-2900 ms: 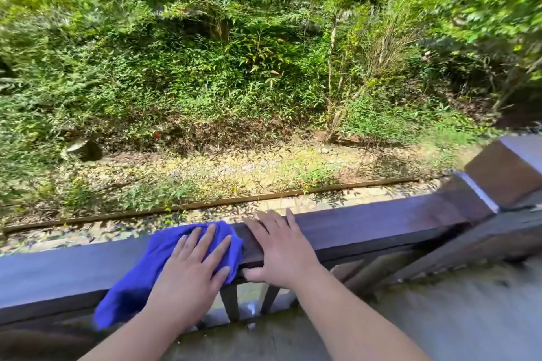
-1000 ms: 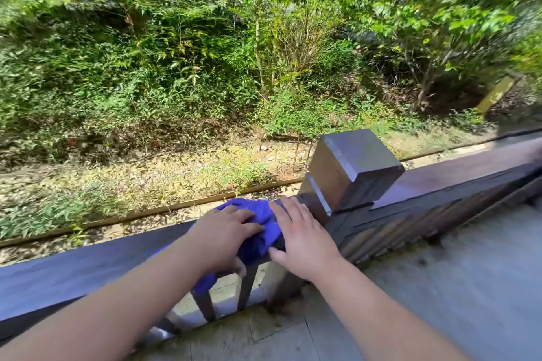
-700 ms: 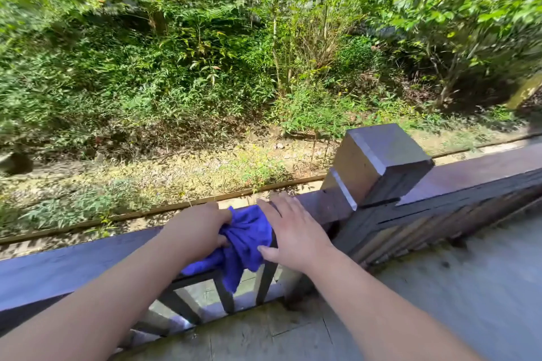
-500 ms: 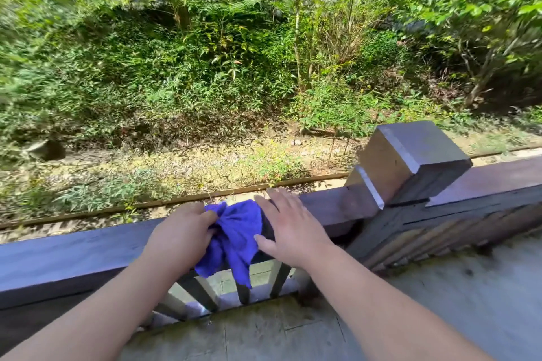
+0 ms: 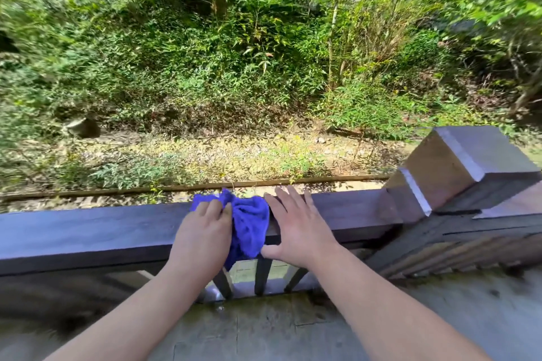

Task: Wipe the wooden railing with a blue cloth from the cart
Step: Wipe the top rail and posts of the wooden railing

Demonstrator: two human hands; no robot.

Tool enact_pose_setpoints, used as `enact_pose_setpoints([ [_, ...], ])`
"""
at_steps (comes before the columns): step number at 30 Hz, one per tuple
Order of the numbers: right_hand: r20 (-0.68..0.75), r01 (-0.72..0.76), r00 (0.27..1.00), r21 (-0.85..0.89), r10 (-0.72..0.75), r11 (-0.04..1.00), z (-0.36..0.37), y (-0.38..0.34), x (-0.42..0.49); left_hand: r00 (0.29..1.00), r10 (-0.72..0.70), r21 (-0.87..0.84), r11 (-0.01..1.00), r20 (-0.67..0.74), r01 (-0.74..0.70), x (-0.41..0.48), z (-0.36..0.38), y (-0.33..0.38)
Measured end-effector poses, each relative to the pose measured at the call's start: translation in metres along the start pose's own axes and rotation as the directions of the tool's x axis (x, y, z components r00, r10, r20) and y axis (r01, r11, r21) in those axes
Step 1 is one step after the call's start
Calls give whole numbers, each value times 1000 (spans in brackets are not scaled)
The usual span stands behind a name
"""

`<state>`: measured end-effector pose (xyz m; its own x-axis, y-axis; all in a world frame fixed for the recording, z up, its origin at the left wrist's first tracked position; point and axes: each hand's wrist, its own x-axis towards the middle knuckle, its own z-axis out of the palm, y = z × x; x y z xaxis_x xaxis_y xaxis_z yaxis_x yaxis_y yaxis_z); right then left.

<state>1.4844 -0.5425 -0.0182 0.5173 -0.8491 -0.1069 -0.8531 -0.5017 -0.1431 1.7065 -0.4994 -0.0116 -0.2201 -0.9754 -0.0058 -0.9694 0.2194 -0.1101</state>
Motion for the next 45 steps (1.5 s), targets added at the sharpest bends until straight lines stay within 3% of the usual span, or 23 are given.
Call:
enact_pose_setpoints([
  [6, -15, -127, 992, -9, 127, 992, -13, 45, -30, 986, 159, -43, 986, -58, -161, 53, -15, 78],
  [14, -14, -298, 952, 177, 305, 938, -21, 97, -74, 967, 242, -45, 968, -85, -246, 104, -28, 165],
  [19, -114, -134, 981, 196, 158, 971, -27, 108, -105, 946, 248, -196, 937, -209, -289, 100, -27, 175],
  [22, -185, -37, 980, 188, 72, 982, -31, 125, -136, 958, 119, -399, 890, -260, -219, 80, -32, 207],
  [26, -237, -46, 967, 213, 97, 976, -42, 176, -180, 958, 29, -531, 827, -284, -182, 70, -43, 277],
  [34, -286, -144, 931, 278, 225, 950, -56, 314, -272, 926, 67, -468, 848, -371, -249, 94, -94, 447],
  [41, -282, -236, 898, 337, 337, 912, -80, 401, -301, 940, 67, -431, 876, -336, -216, 138, -128, 522],
  [45, -303, -210, 901, 317, 309, 925, -85, 425, -292, 901, 200, -184, 940, -384, -287, 167, -138, 527],
])
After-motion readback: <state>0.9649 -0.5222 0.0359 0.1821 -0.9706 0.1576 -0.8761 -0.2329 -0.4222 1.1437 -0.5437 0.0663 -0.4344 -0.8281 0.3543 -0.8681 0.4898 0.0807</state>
